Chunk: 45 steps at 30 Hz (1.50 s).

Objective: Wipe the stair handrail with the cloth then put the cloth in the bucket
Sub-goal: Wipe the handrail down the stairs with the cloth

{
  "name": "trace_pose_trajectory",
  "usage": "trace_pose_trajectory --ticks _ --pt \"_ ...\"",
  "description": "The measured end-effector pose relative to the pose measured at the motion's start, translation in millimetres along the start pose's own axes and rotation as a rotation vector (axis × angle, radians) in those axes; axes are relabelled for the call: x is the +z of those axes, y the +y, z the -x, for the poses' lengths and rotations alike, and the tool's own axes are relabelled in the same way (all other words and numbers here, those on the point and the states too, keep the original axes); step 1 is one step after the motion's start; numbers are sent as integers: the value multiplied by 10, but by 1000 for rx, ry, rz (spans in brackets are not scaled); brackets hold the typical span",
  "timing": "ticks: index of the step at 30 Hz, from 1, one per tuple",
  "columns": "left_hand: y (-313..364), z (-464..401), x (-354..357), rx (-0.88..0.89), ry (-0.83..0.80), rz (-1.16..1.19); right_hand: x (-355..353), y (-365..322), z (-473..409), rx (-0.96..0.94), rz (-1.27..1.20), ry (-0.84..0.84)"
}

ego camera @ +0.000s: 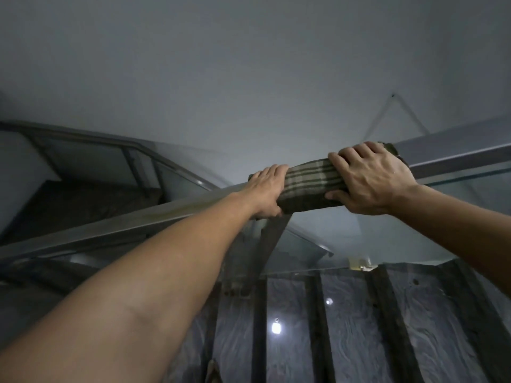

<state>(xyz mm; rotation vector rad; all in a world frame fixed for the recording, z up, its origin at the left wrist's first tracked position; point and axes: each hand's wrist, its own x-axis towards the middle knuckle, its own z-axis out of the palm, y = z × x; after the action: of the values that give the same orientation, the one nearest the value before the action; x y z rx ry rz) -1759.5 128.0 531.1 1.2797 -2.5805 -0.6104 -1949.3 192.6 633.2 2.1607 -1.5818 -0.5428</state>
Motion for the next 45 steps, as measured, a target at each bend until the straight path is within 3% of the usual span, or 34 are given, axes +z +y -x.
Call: trace_pose_trajectory --ticks 15,25,32,38,45 --pt "-1722 734 410 -143 115 -25 53 -1784 -953 -80 45 36" --pt "-2735 1124 493 -122 30 52 131 -2769 -1452 -75 57 29" --pt "-2971 1156 614 -7 109 69 203 -2860 -1532 -42 103 -7" --pt "-3301 1239 829 273 232 -18 278 -3067 -1490 15 82 -2" --pt "-3579 1400 908 390 246 -25 205 -3201 -1477 -113 37 -80"
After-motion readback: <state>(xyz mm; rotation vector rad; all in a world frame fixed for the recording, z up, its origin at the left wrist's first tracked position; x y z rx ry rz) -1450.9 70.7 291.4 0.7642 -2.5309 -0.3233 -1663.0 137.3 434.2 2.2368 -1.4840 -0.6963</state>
